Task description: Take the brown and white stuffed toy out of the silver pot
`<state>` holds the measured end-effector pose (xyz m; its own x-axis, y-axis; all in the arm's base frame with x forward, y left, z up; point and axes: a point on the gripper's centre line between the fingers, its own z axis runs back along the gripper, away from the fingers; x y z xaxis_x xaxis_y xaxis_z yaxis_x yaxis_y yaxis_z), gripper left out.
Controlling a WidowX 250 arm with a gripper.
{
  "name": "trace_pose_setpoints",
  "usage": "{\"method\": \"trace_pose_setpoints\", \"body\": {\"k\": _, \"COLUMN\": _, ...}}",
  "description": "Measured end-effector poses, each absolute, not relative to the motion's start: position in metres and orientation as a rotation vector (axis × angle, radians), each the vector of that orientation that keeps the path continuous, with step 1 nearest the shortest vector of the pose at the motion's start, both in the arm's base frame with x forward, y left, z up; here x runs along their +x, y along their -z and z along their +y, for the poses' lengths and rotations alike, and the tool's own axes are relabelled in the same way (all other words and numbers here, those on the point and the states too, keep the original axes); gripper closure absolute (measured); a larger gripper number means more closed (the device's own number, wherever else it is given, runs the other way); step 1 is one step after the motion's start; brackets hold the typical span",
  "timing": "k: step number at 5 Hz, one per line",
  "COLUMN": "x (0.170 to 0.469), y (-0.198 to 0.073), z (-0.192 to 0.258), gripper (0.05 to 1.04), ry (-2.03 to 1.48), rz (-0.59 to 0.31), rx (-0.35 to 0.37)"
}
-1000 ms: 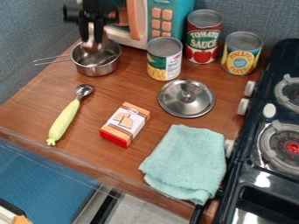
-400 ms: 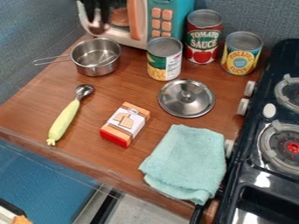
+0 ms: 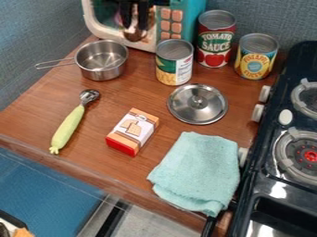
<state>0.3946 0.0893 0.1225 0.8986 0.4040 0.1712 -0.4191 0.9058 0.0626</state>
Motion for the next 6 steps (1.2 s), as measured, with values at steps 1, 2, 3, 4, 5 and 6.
{"method": "trace_pose_setpoints", "body": {"k": 1, "x": 0.382, "y": -0.116, "z": 0.088, "gripper": 0.828, "ry": -0.422, "rz": -0.141, "rx": 0.106}}
{"method": "trace_pose_setpoints", "body": {"k": 2, "x": 0.371, "y": -0.105, "z": 0.092, "gripper": 0.828, "ry": -0.421, "rz": -0.113, "rx": 0.121}}
{"method": "trace_pose_setpoints", "body": {"k": 3, "x": 0.362, "y": -0.101, "z": 0.097, "gripper": 0.828, "ry": -0.438, "rz": -0.111, "rx": 0.126}}
{"method": "trace_pose_setpoints", "body": {"k": 4, "x": 0.362, "y": -0.093, "z": 0.093, "gripper": 0.828, "ry": -0.43, "rz": -0.123, "rx": 0.136}}
{"method": "trace_pose_setpoints", "body": {"k": 5, "x": 0.366, "y": -0.087, "z": 0.086, "gripper": 0.828, "ry": -0.395, "rz": -0.121, "rx": 0.166}}
{"method": "trace_pose_setpoints", "body": {"k": 6, "x": 0.367, "y": -0.077, "z": 0.084, "gripper": 0.828, "ry": -0.394, "rz": -0.11, "rx": 0.178}}
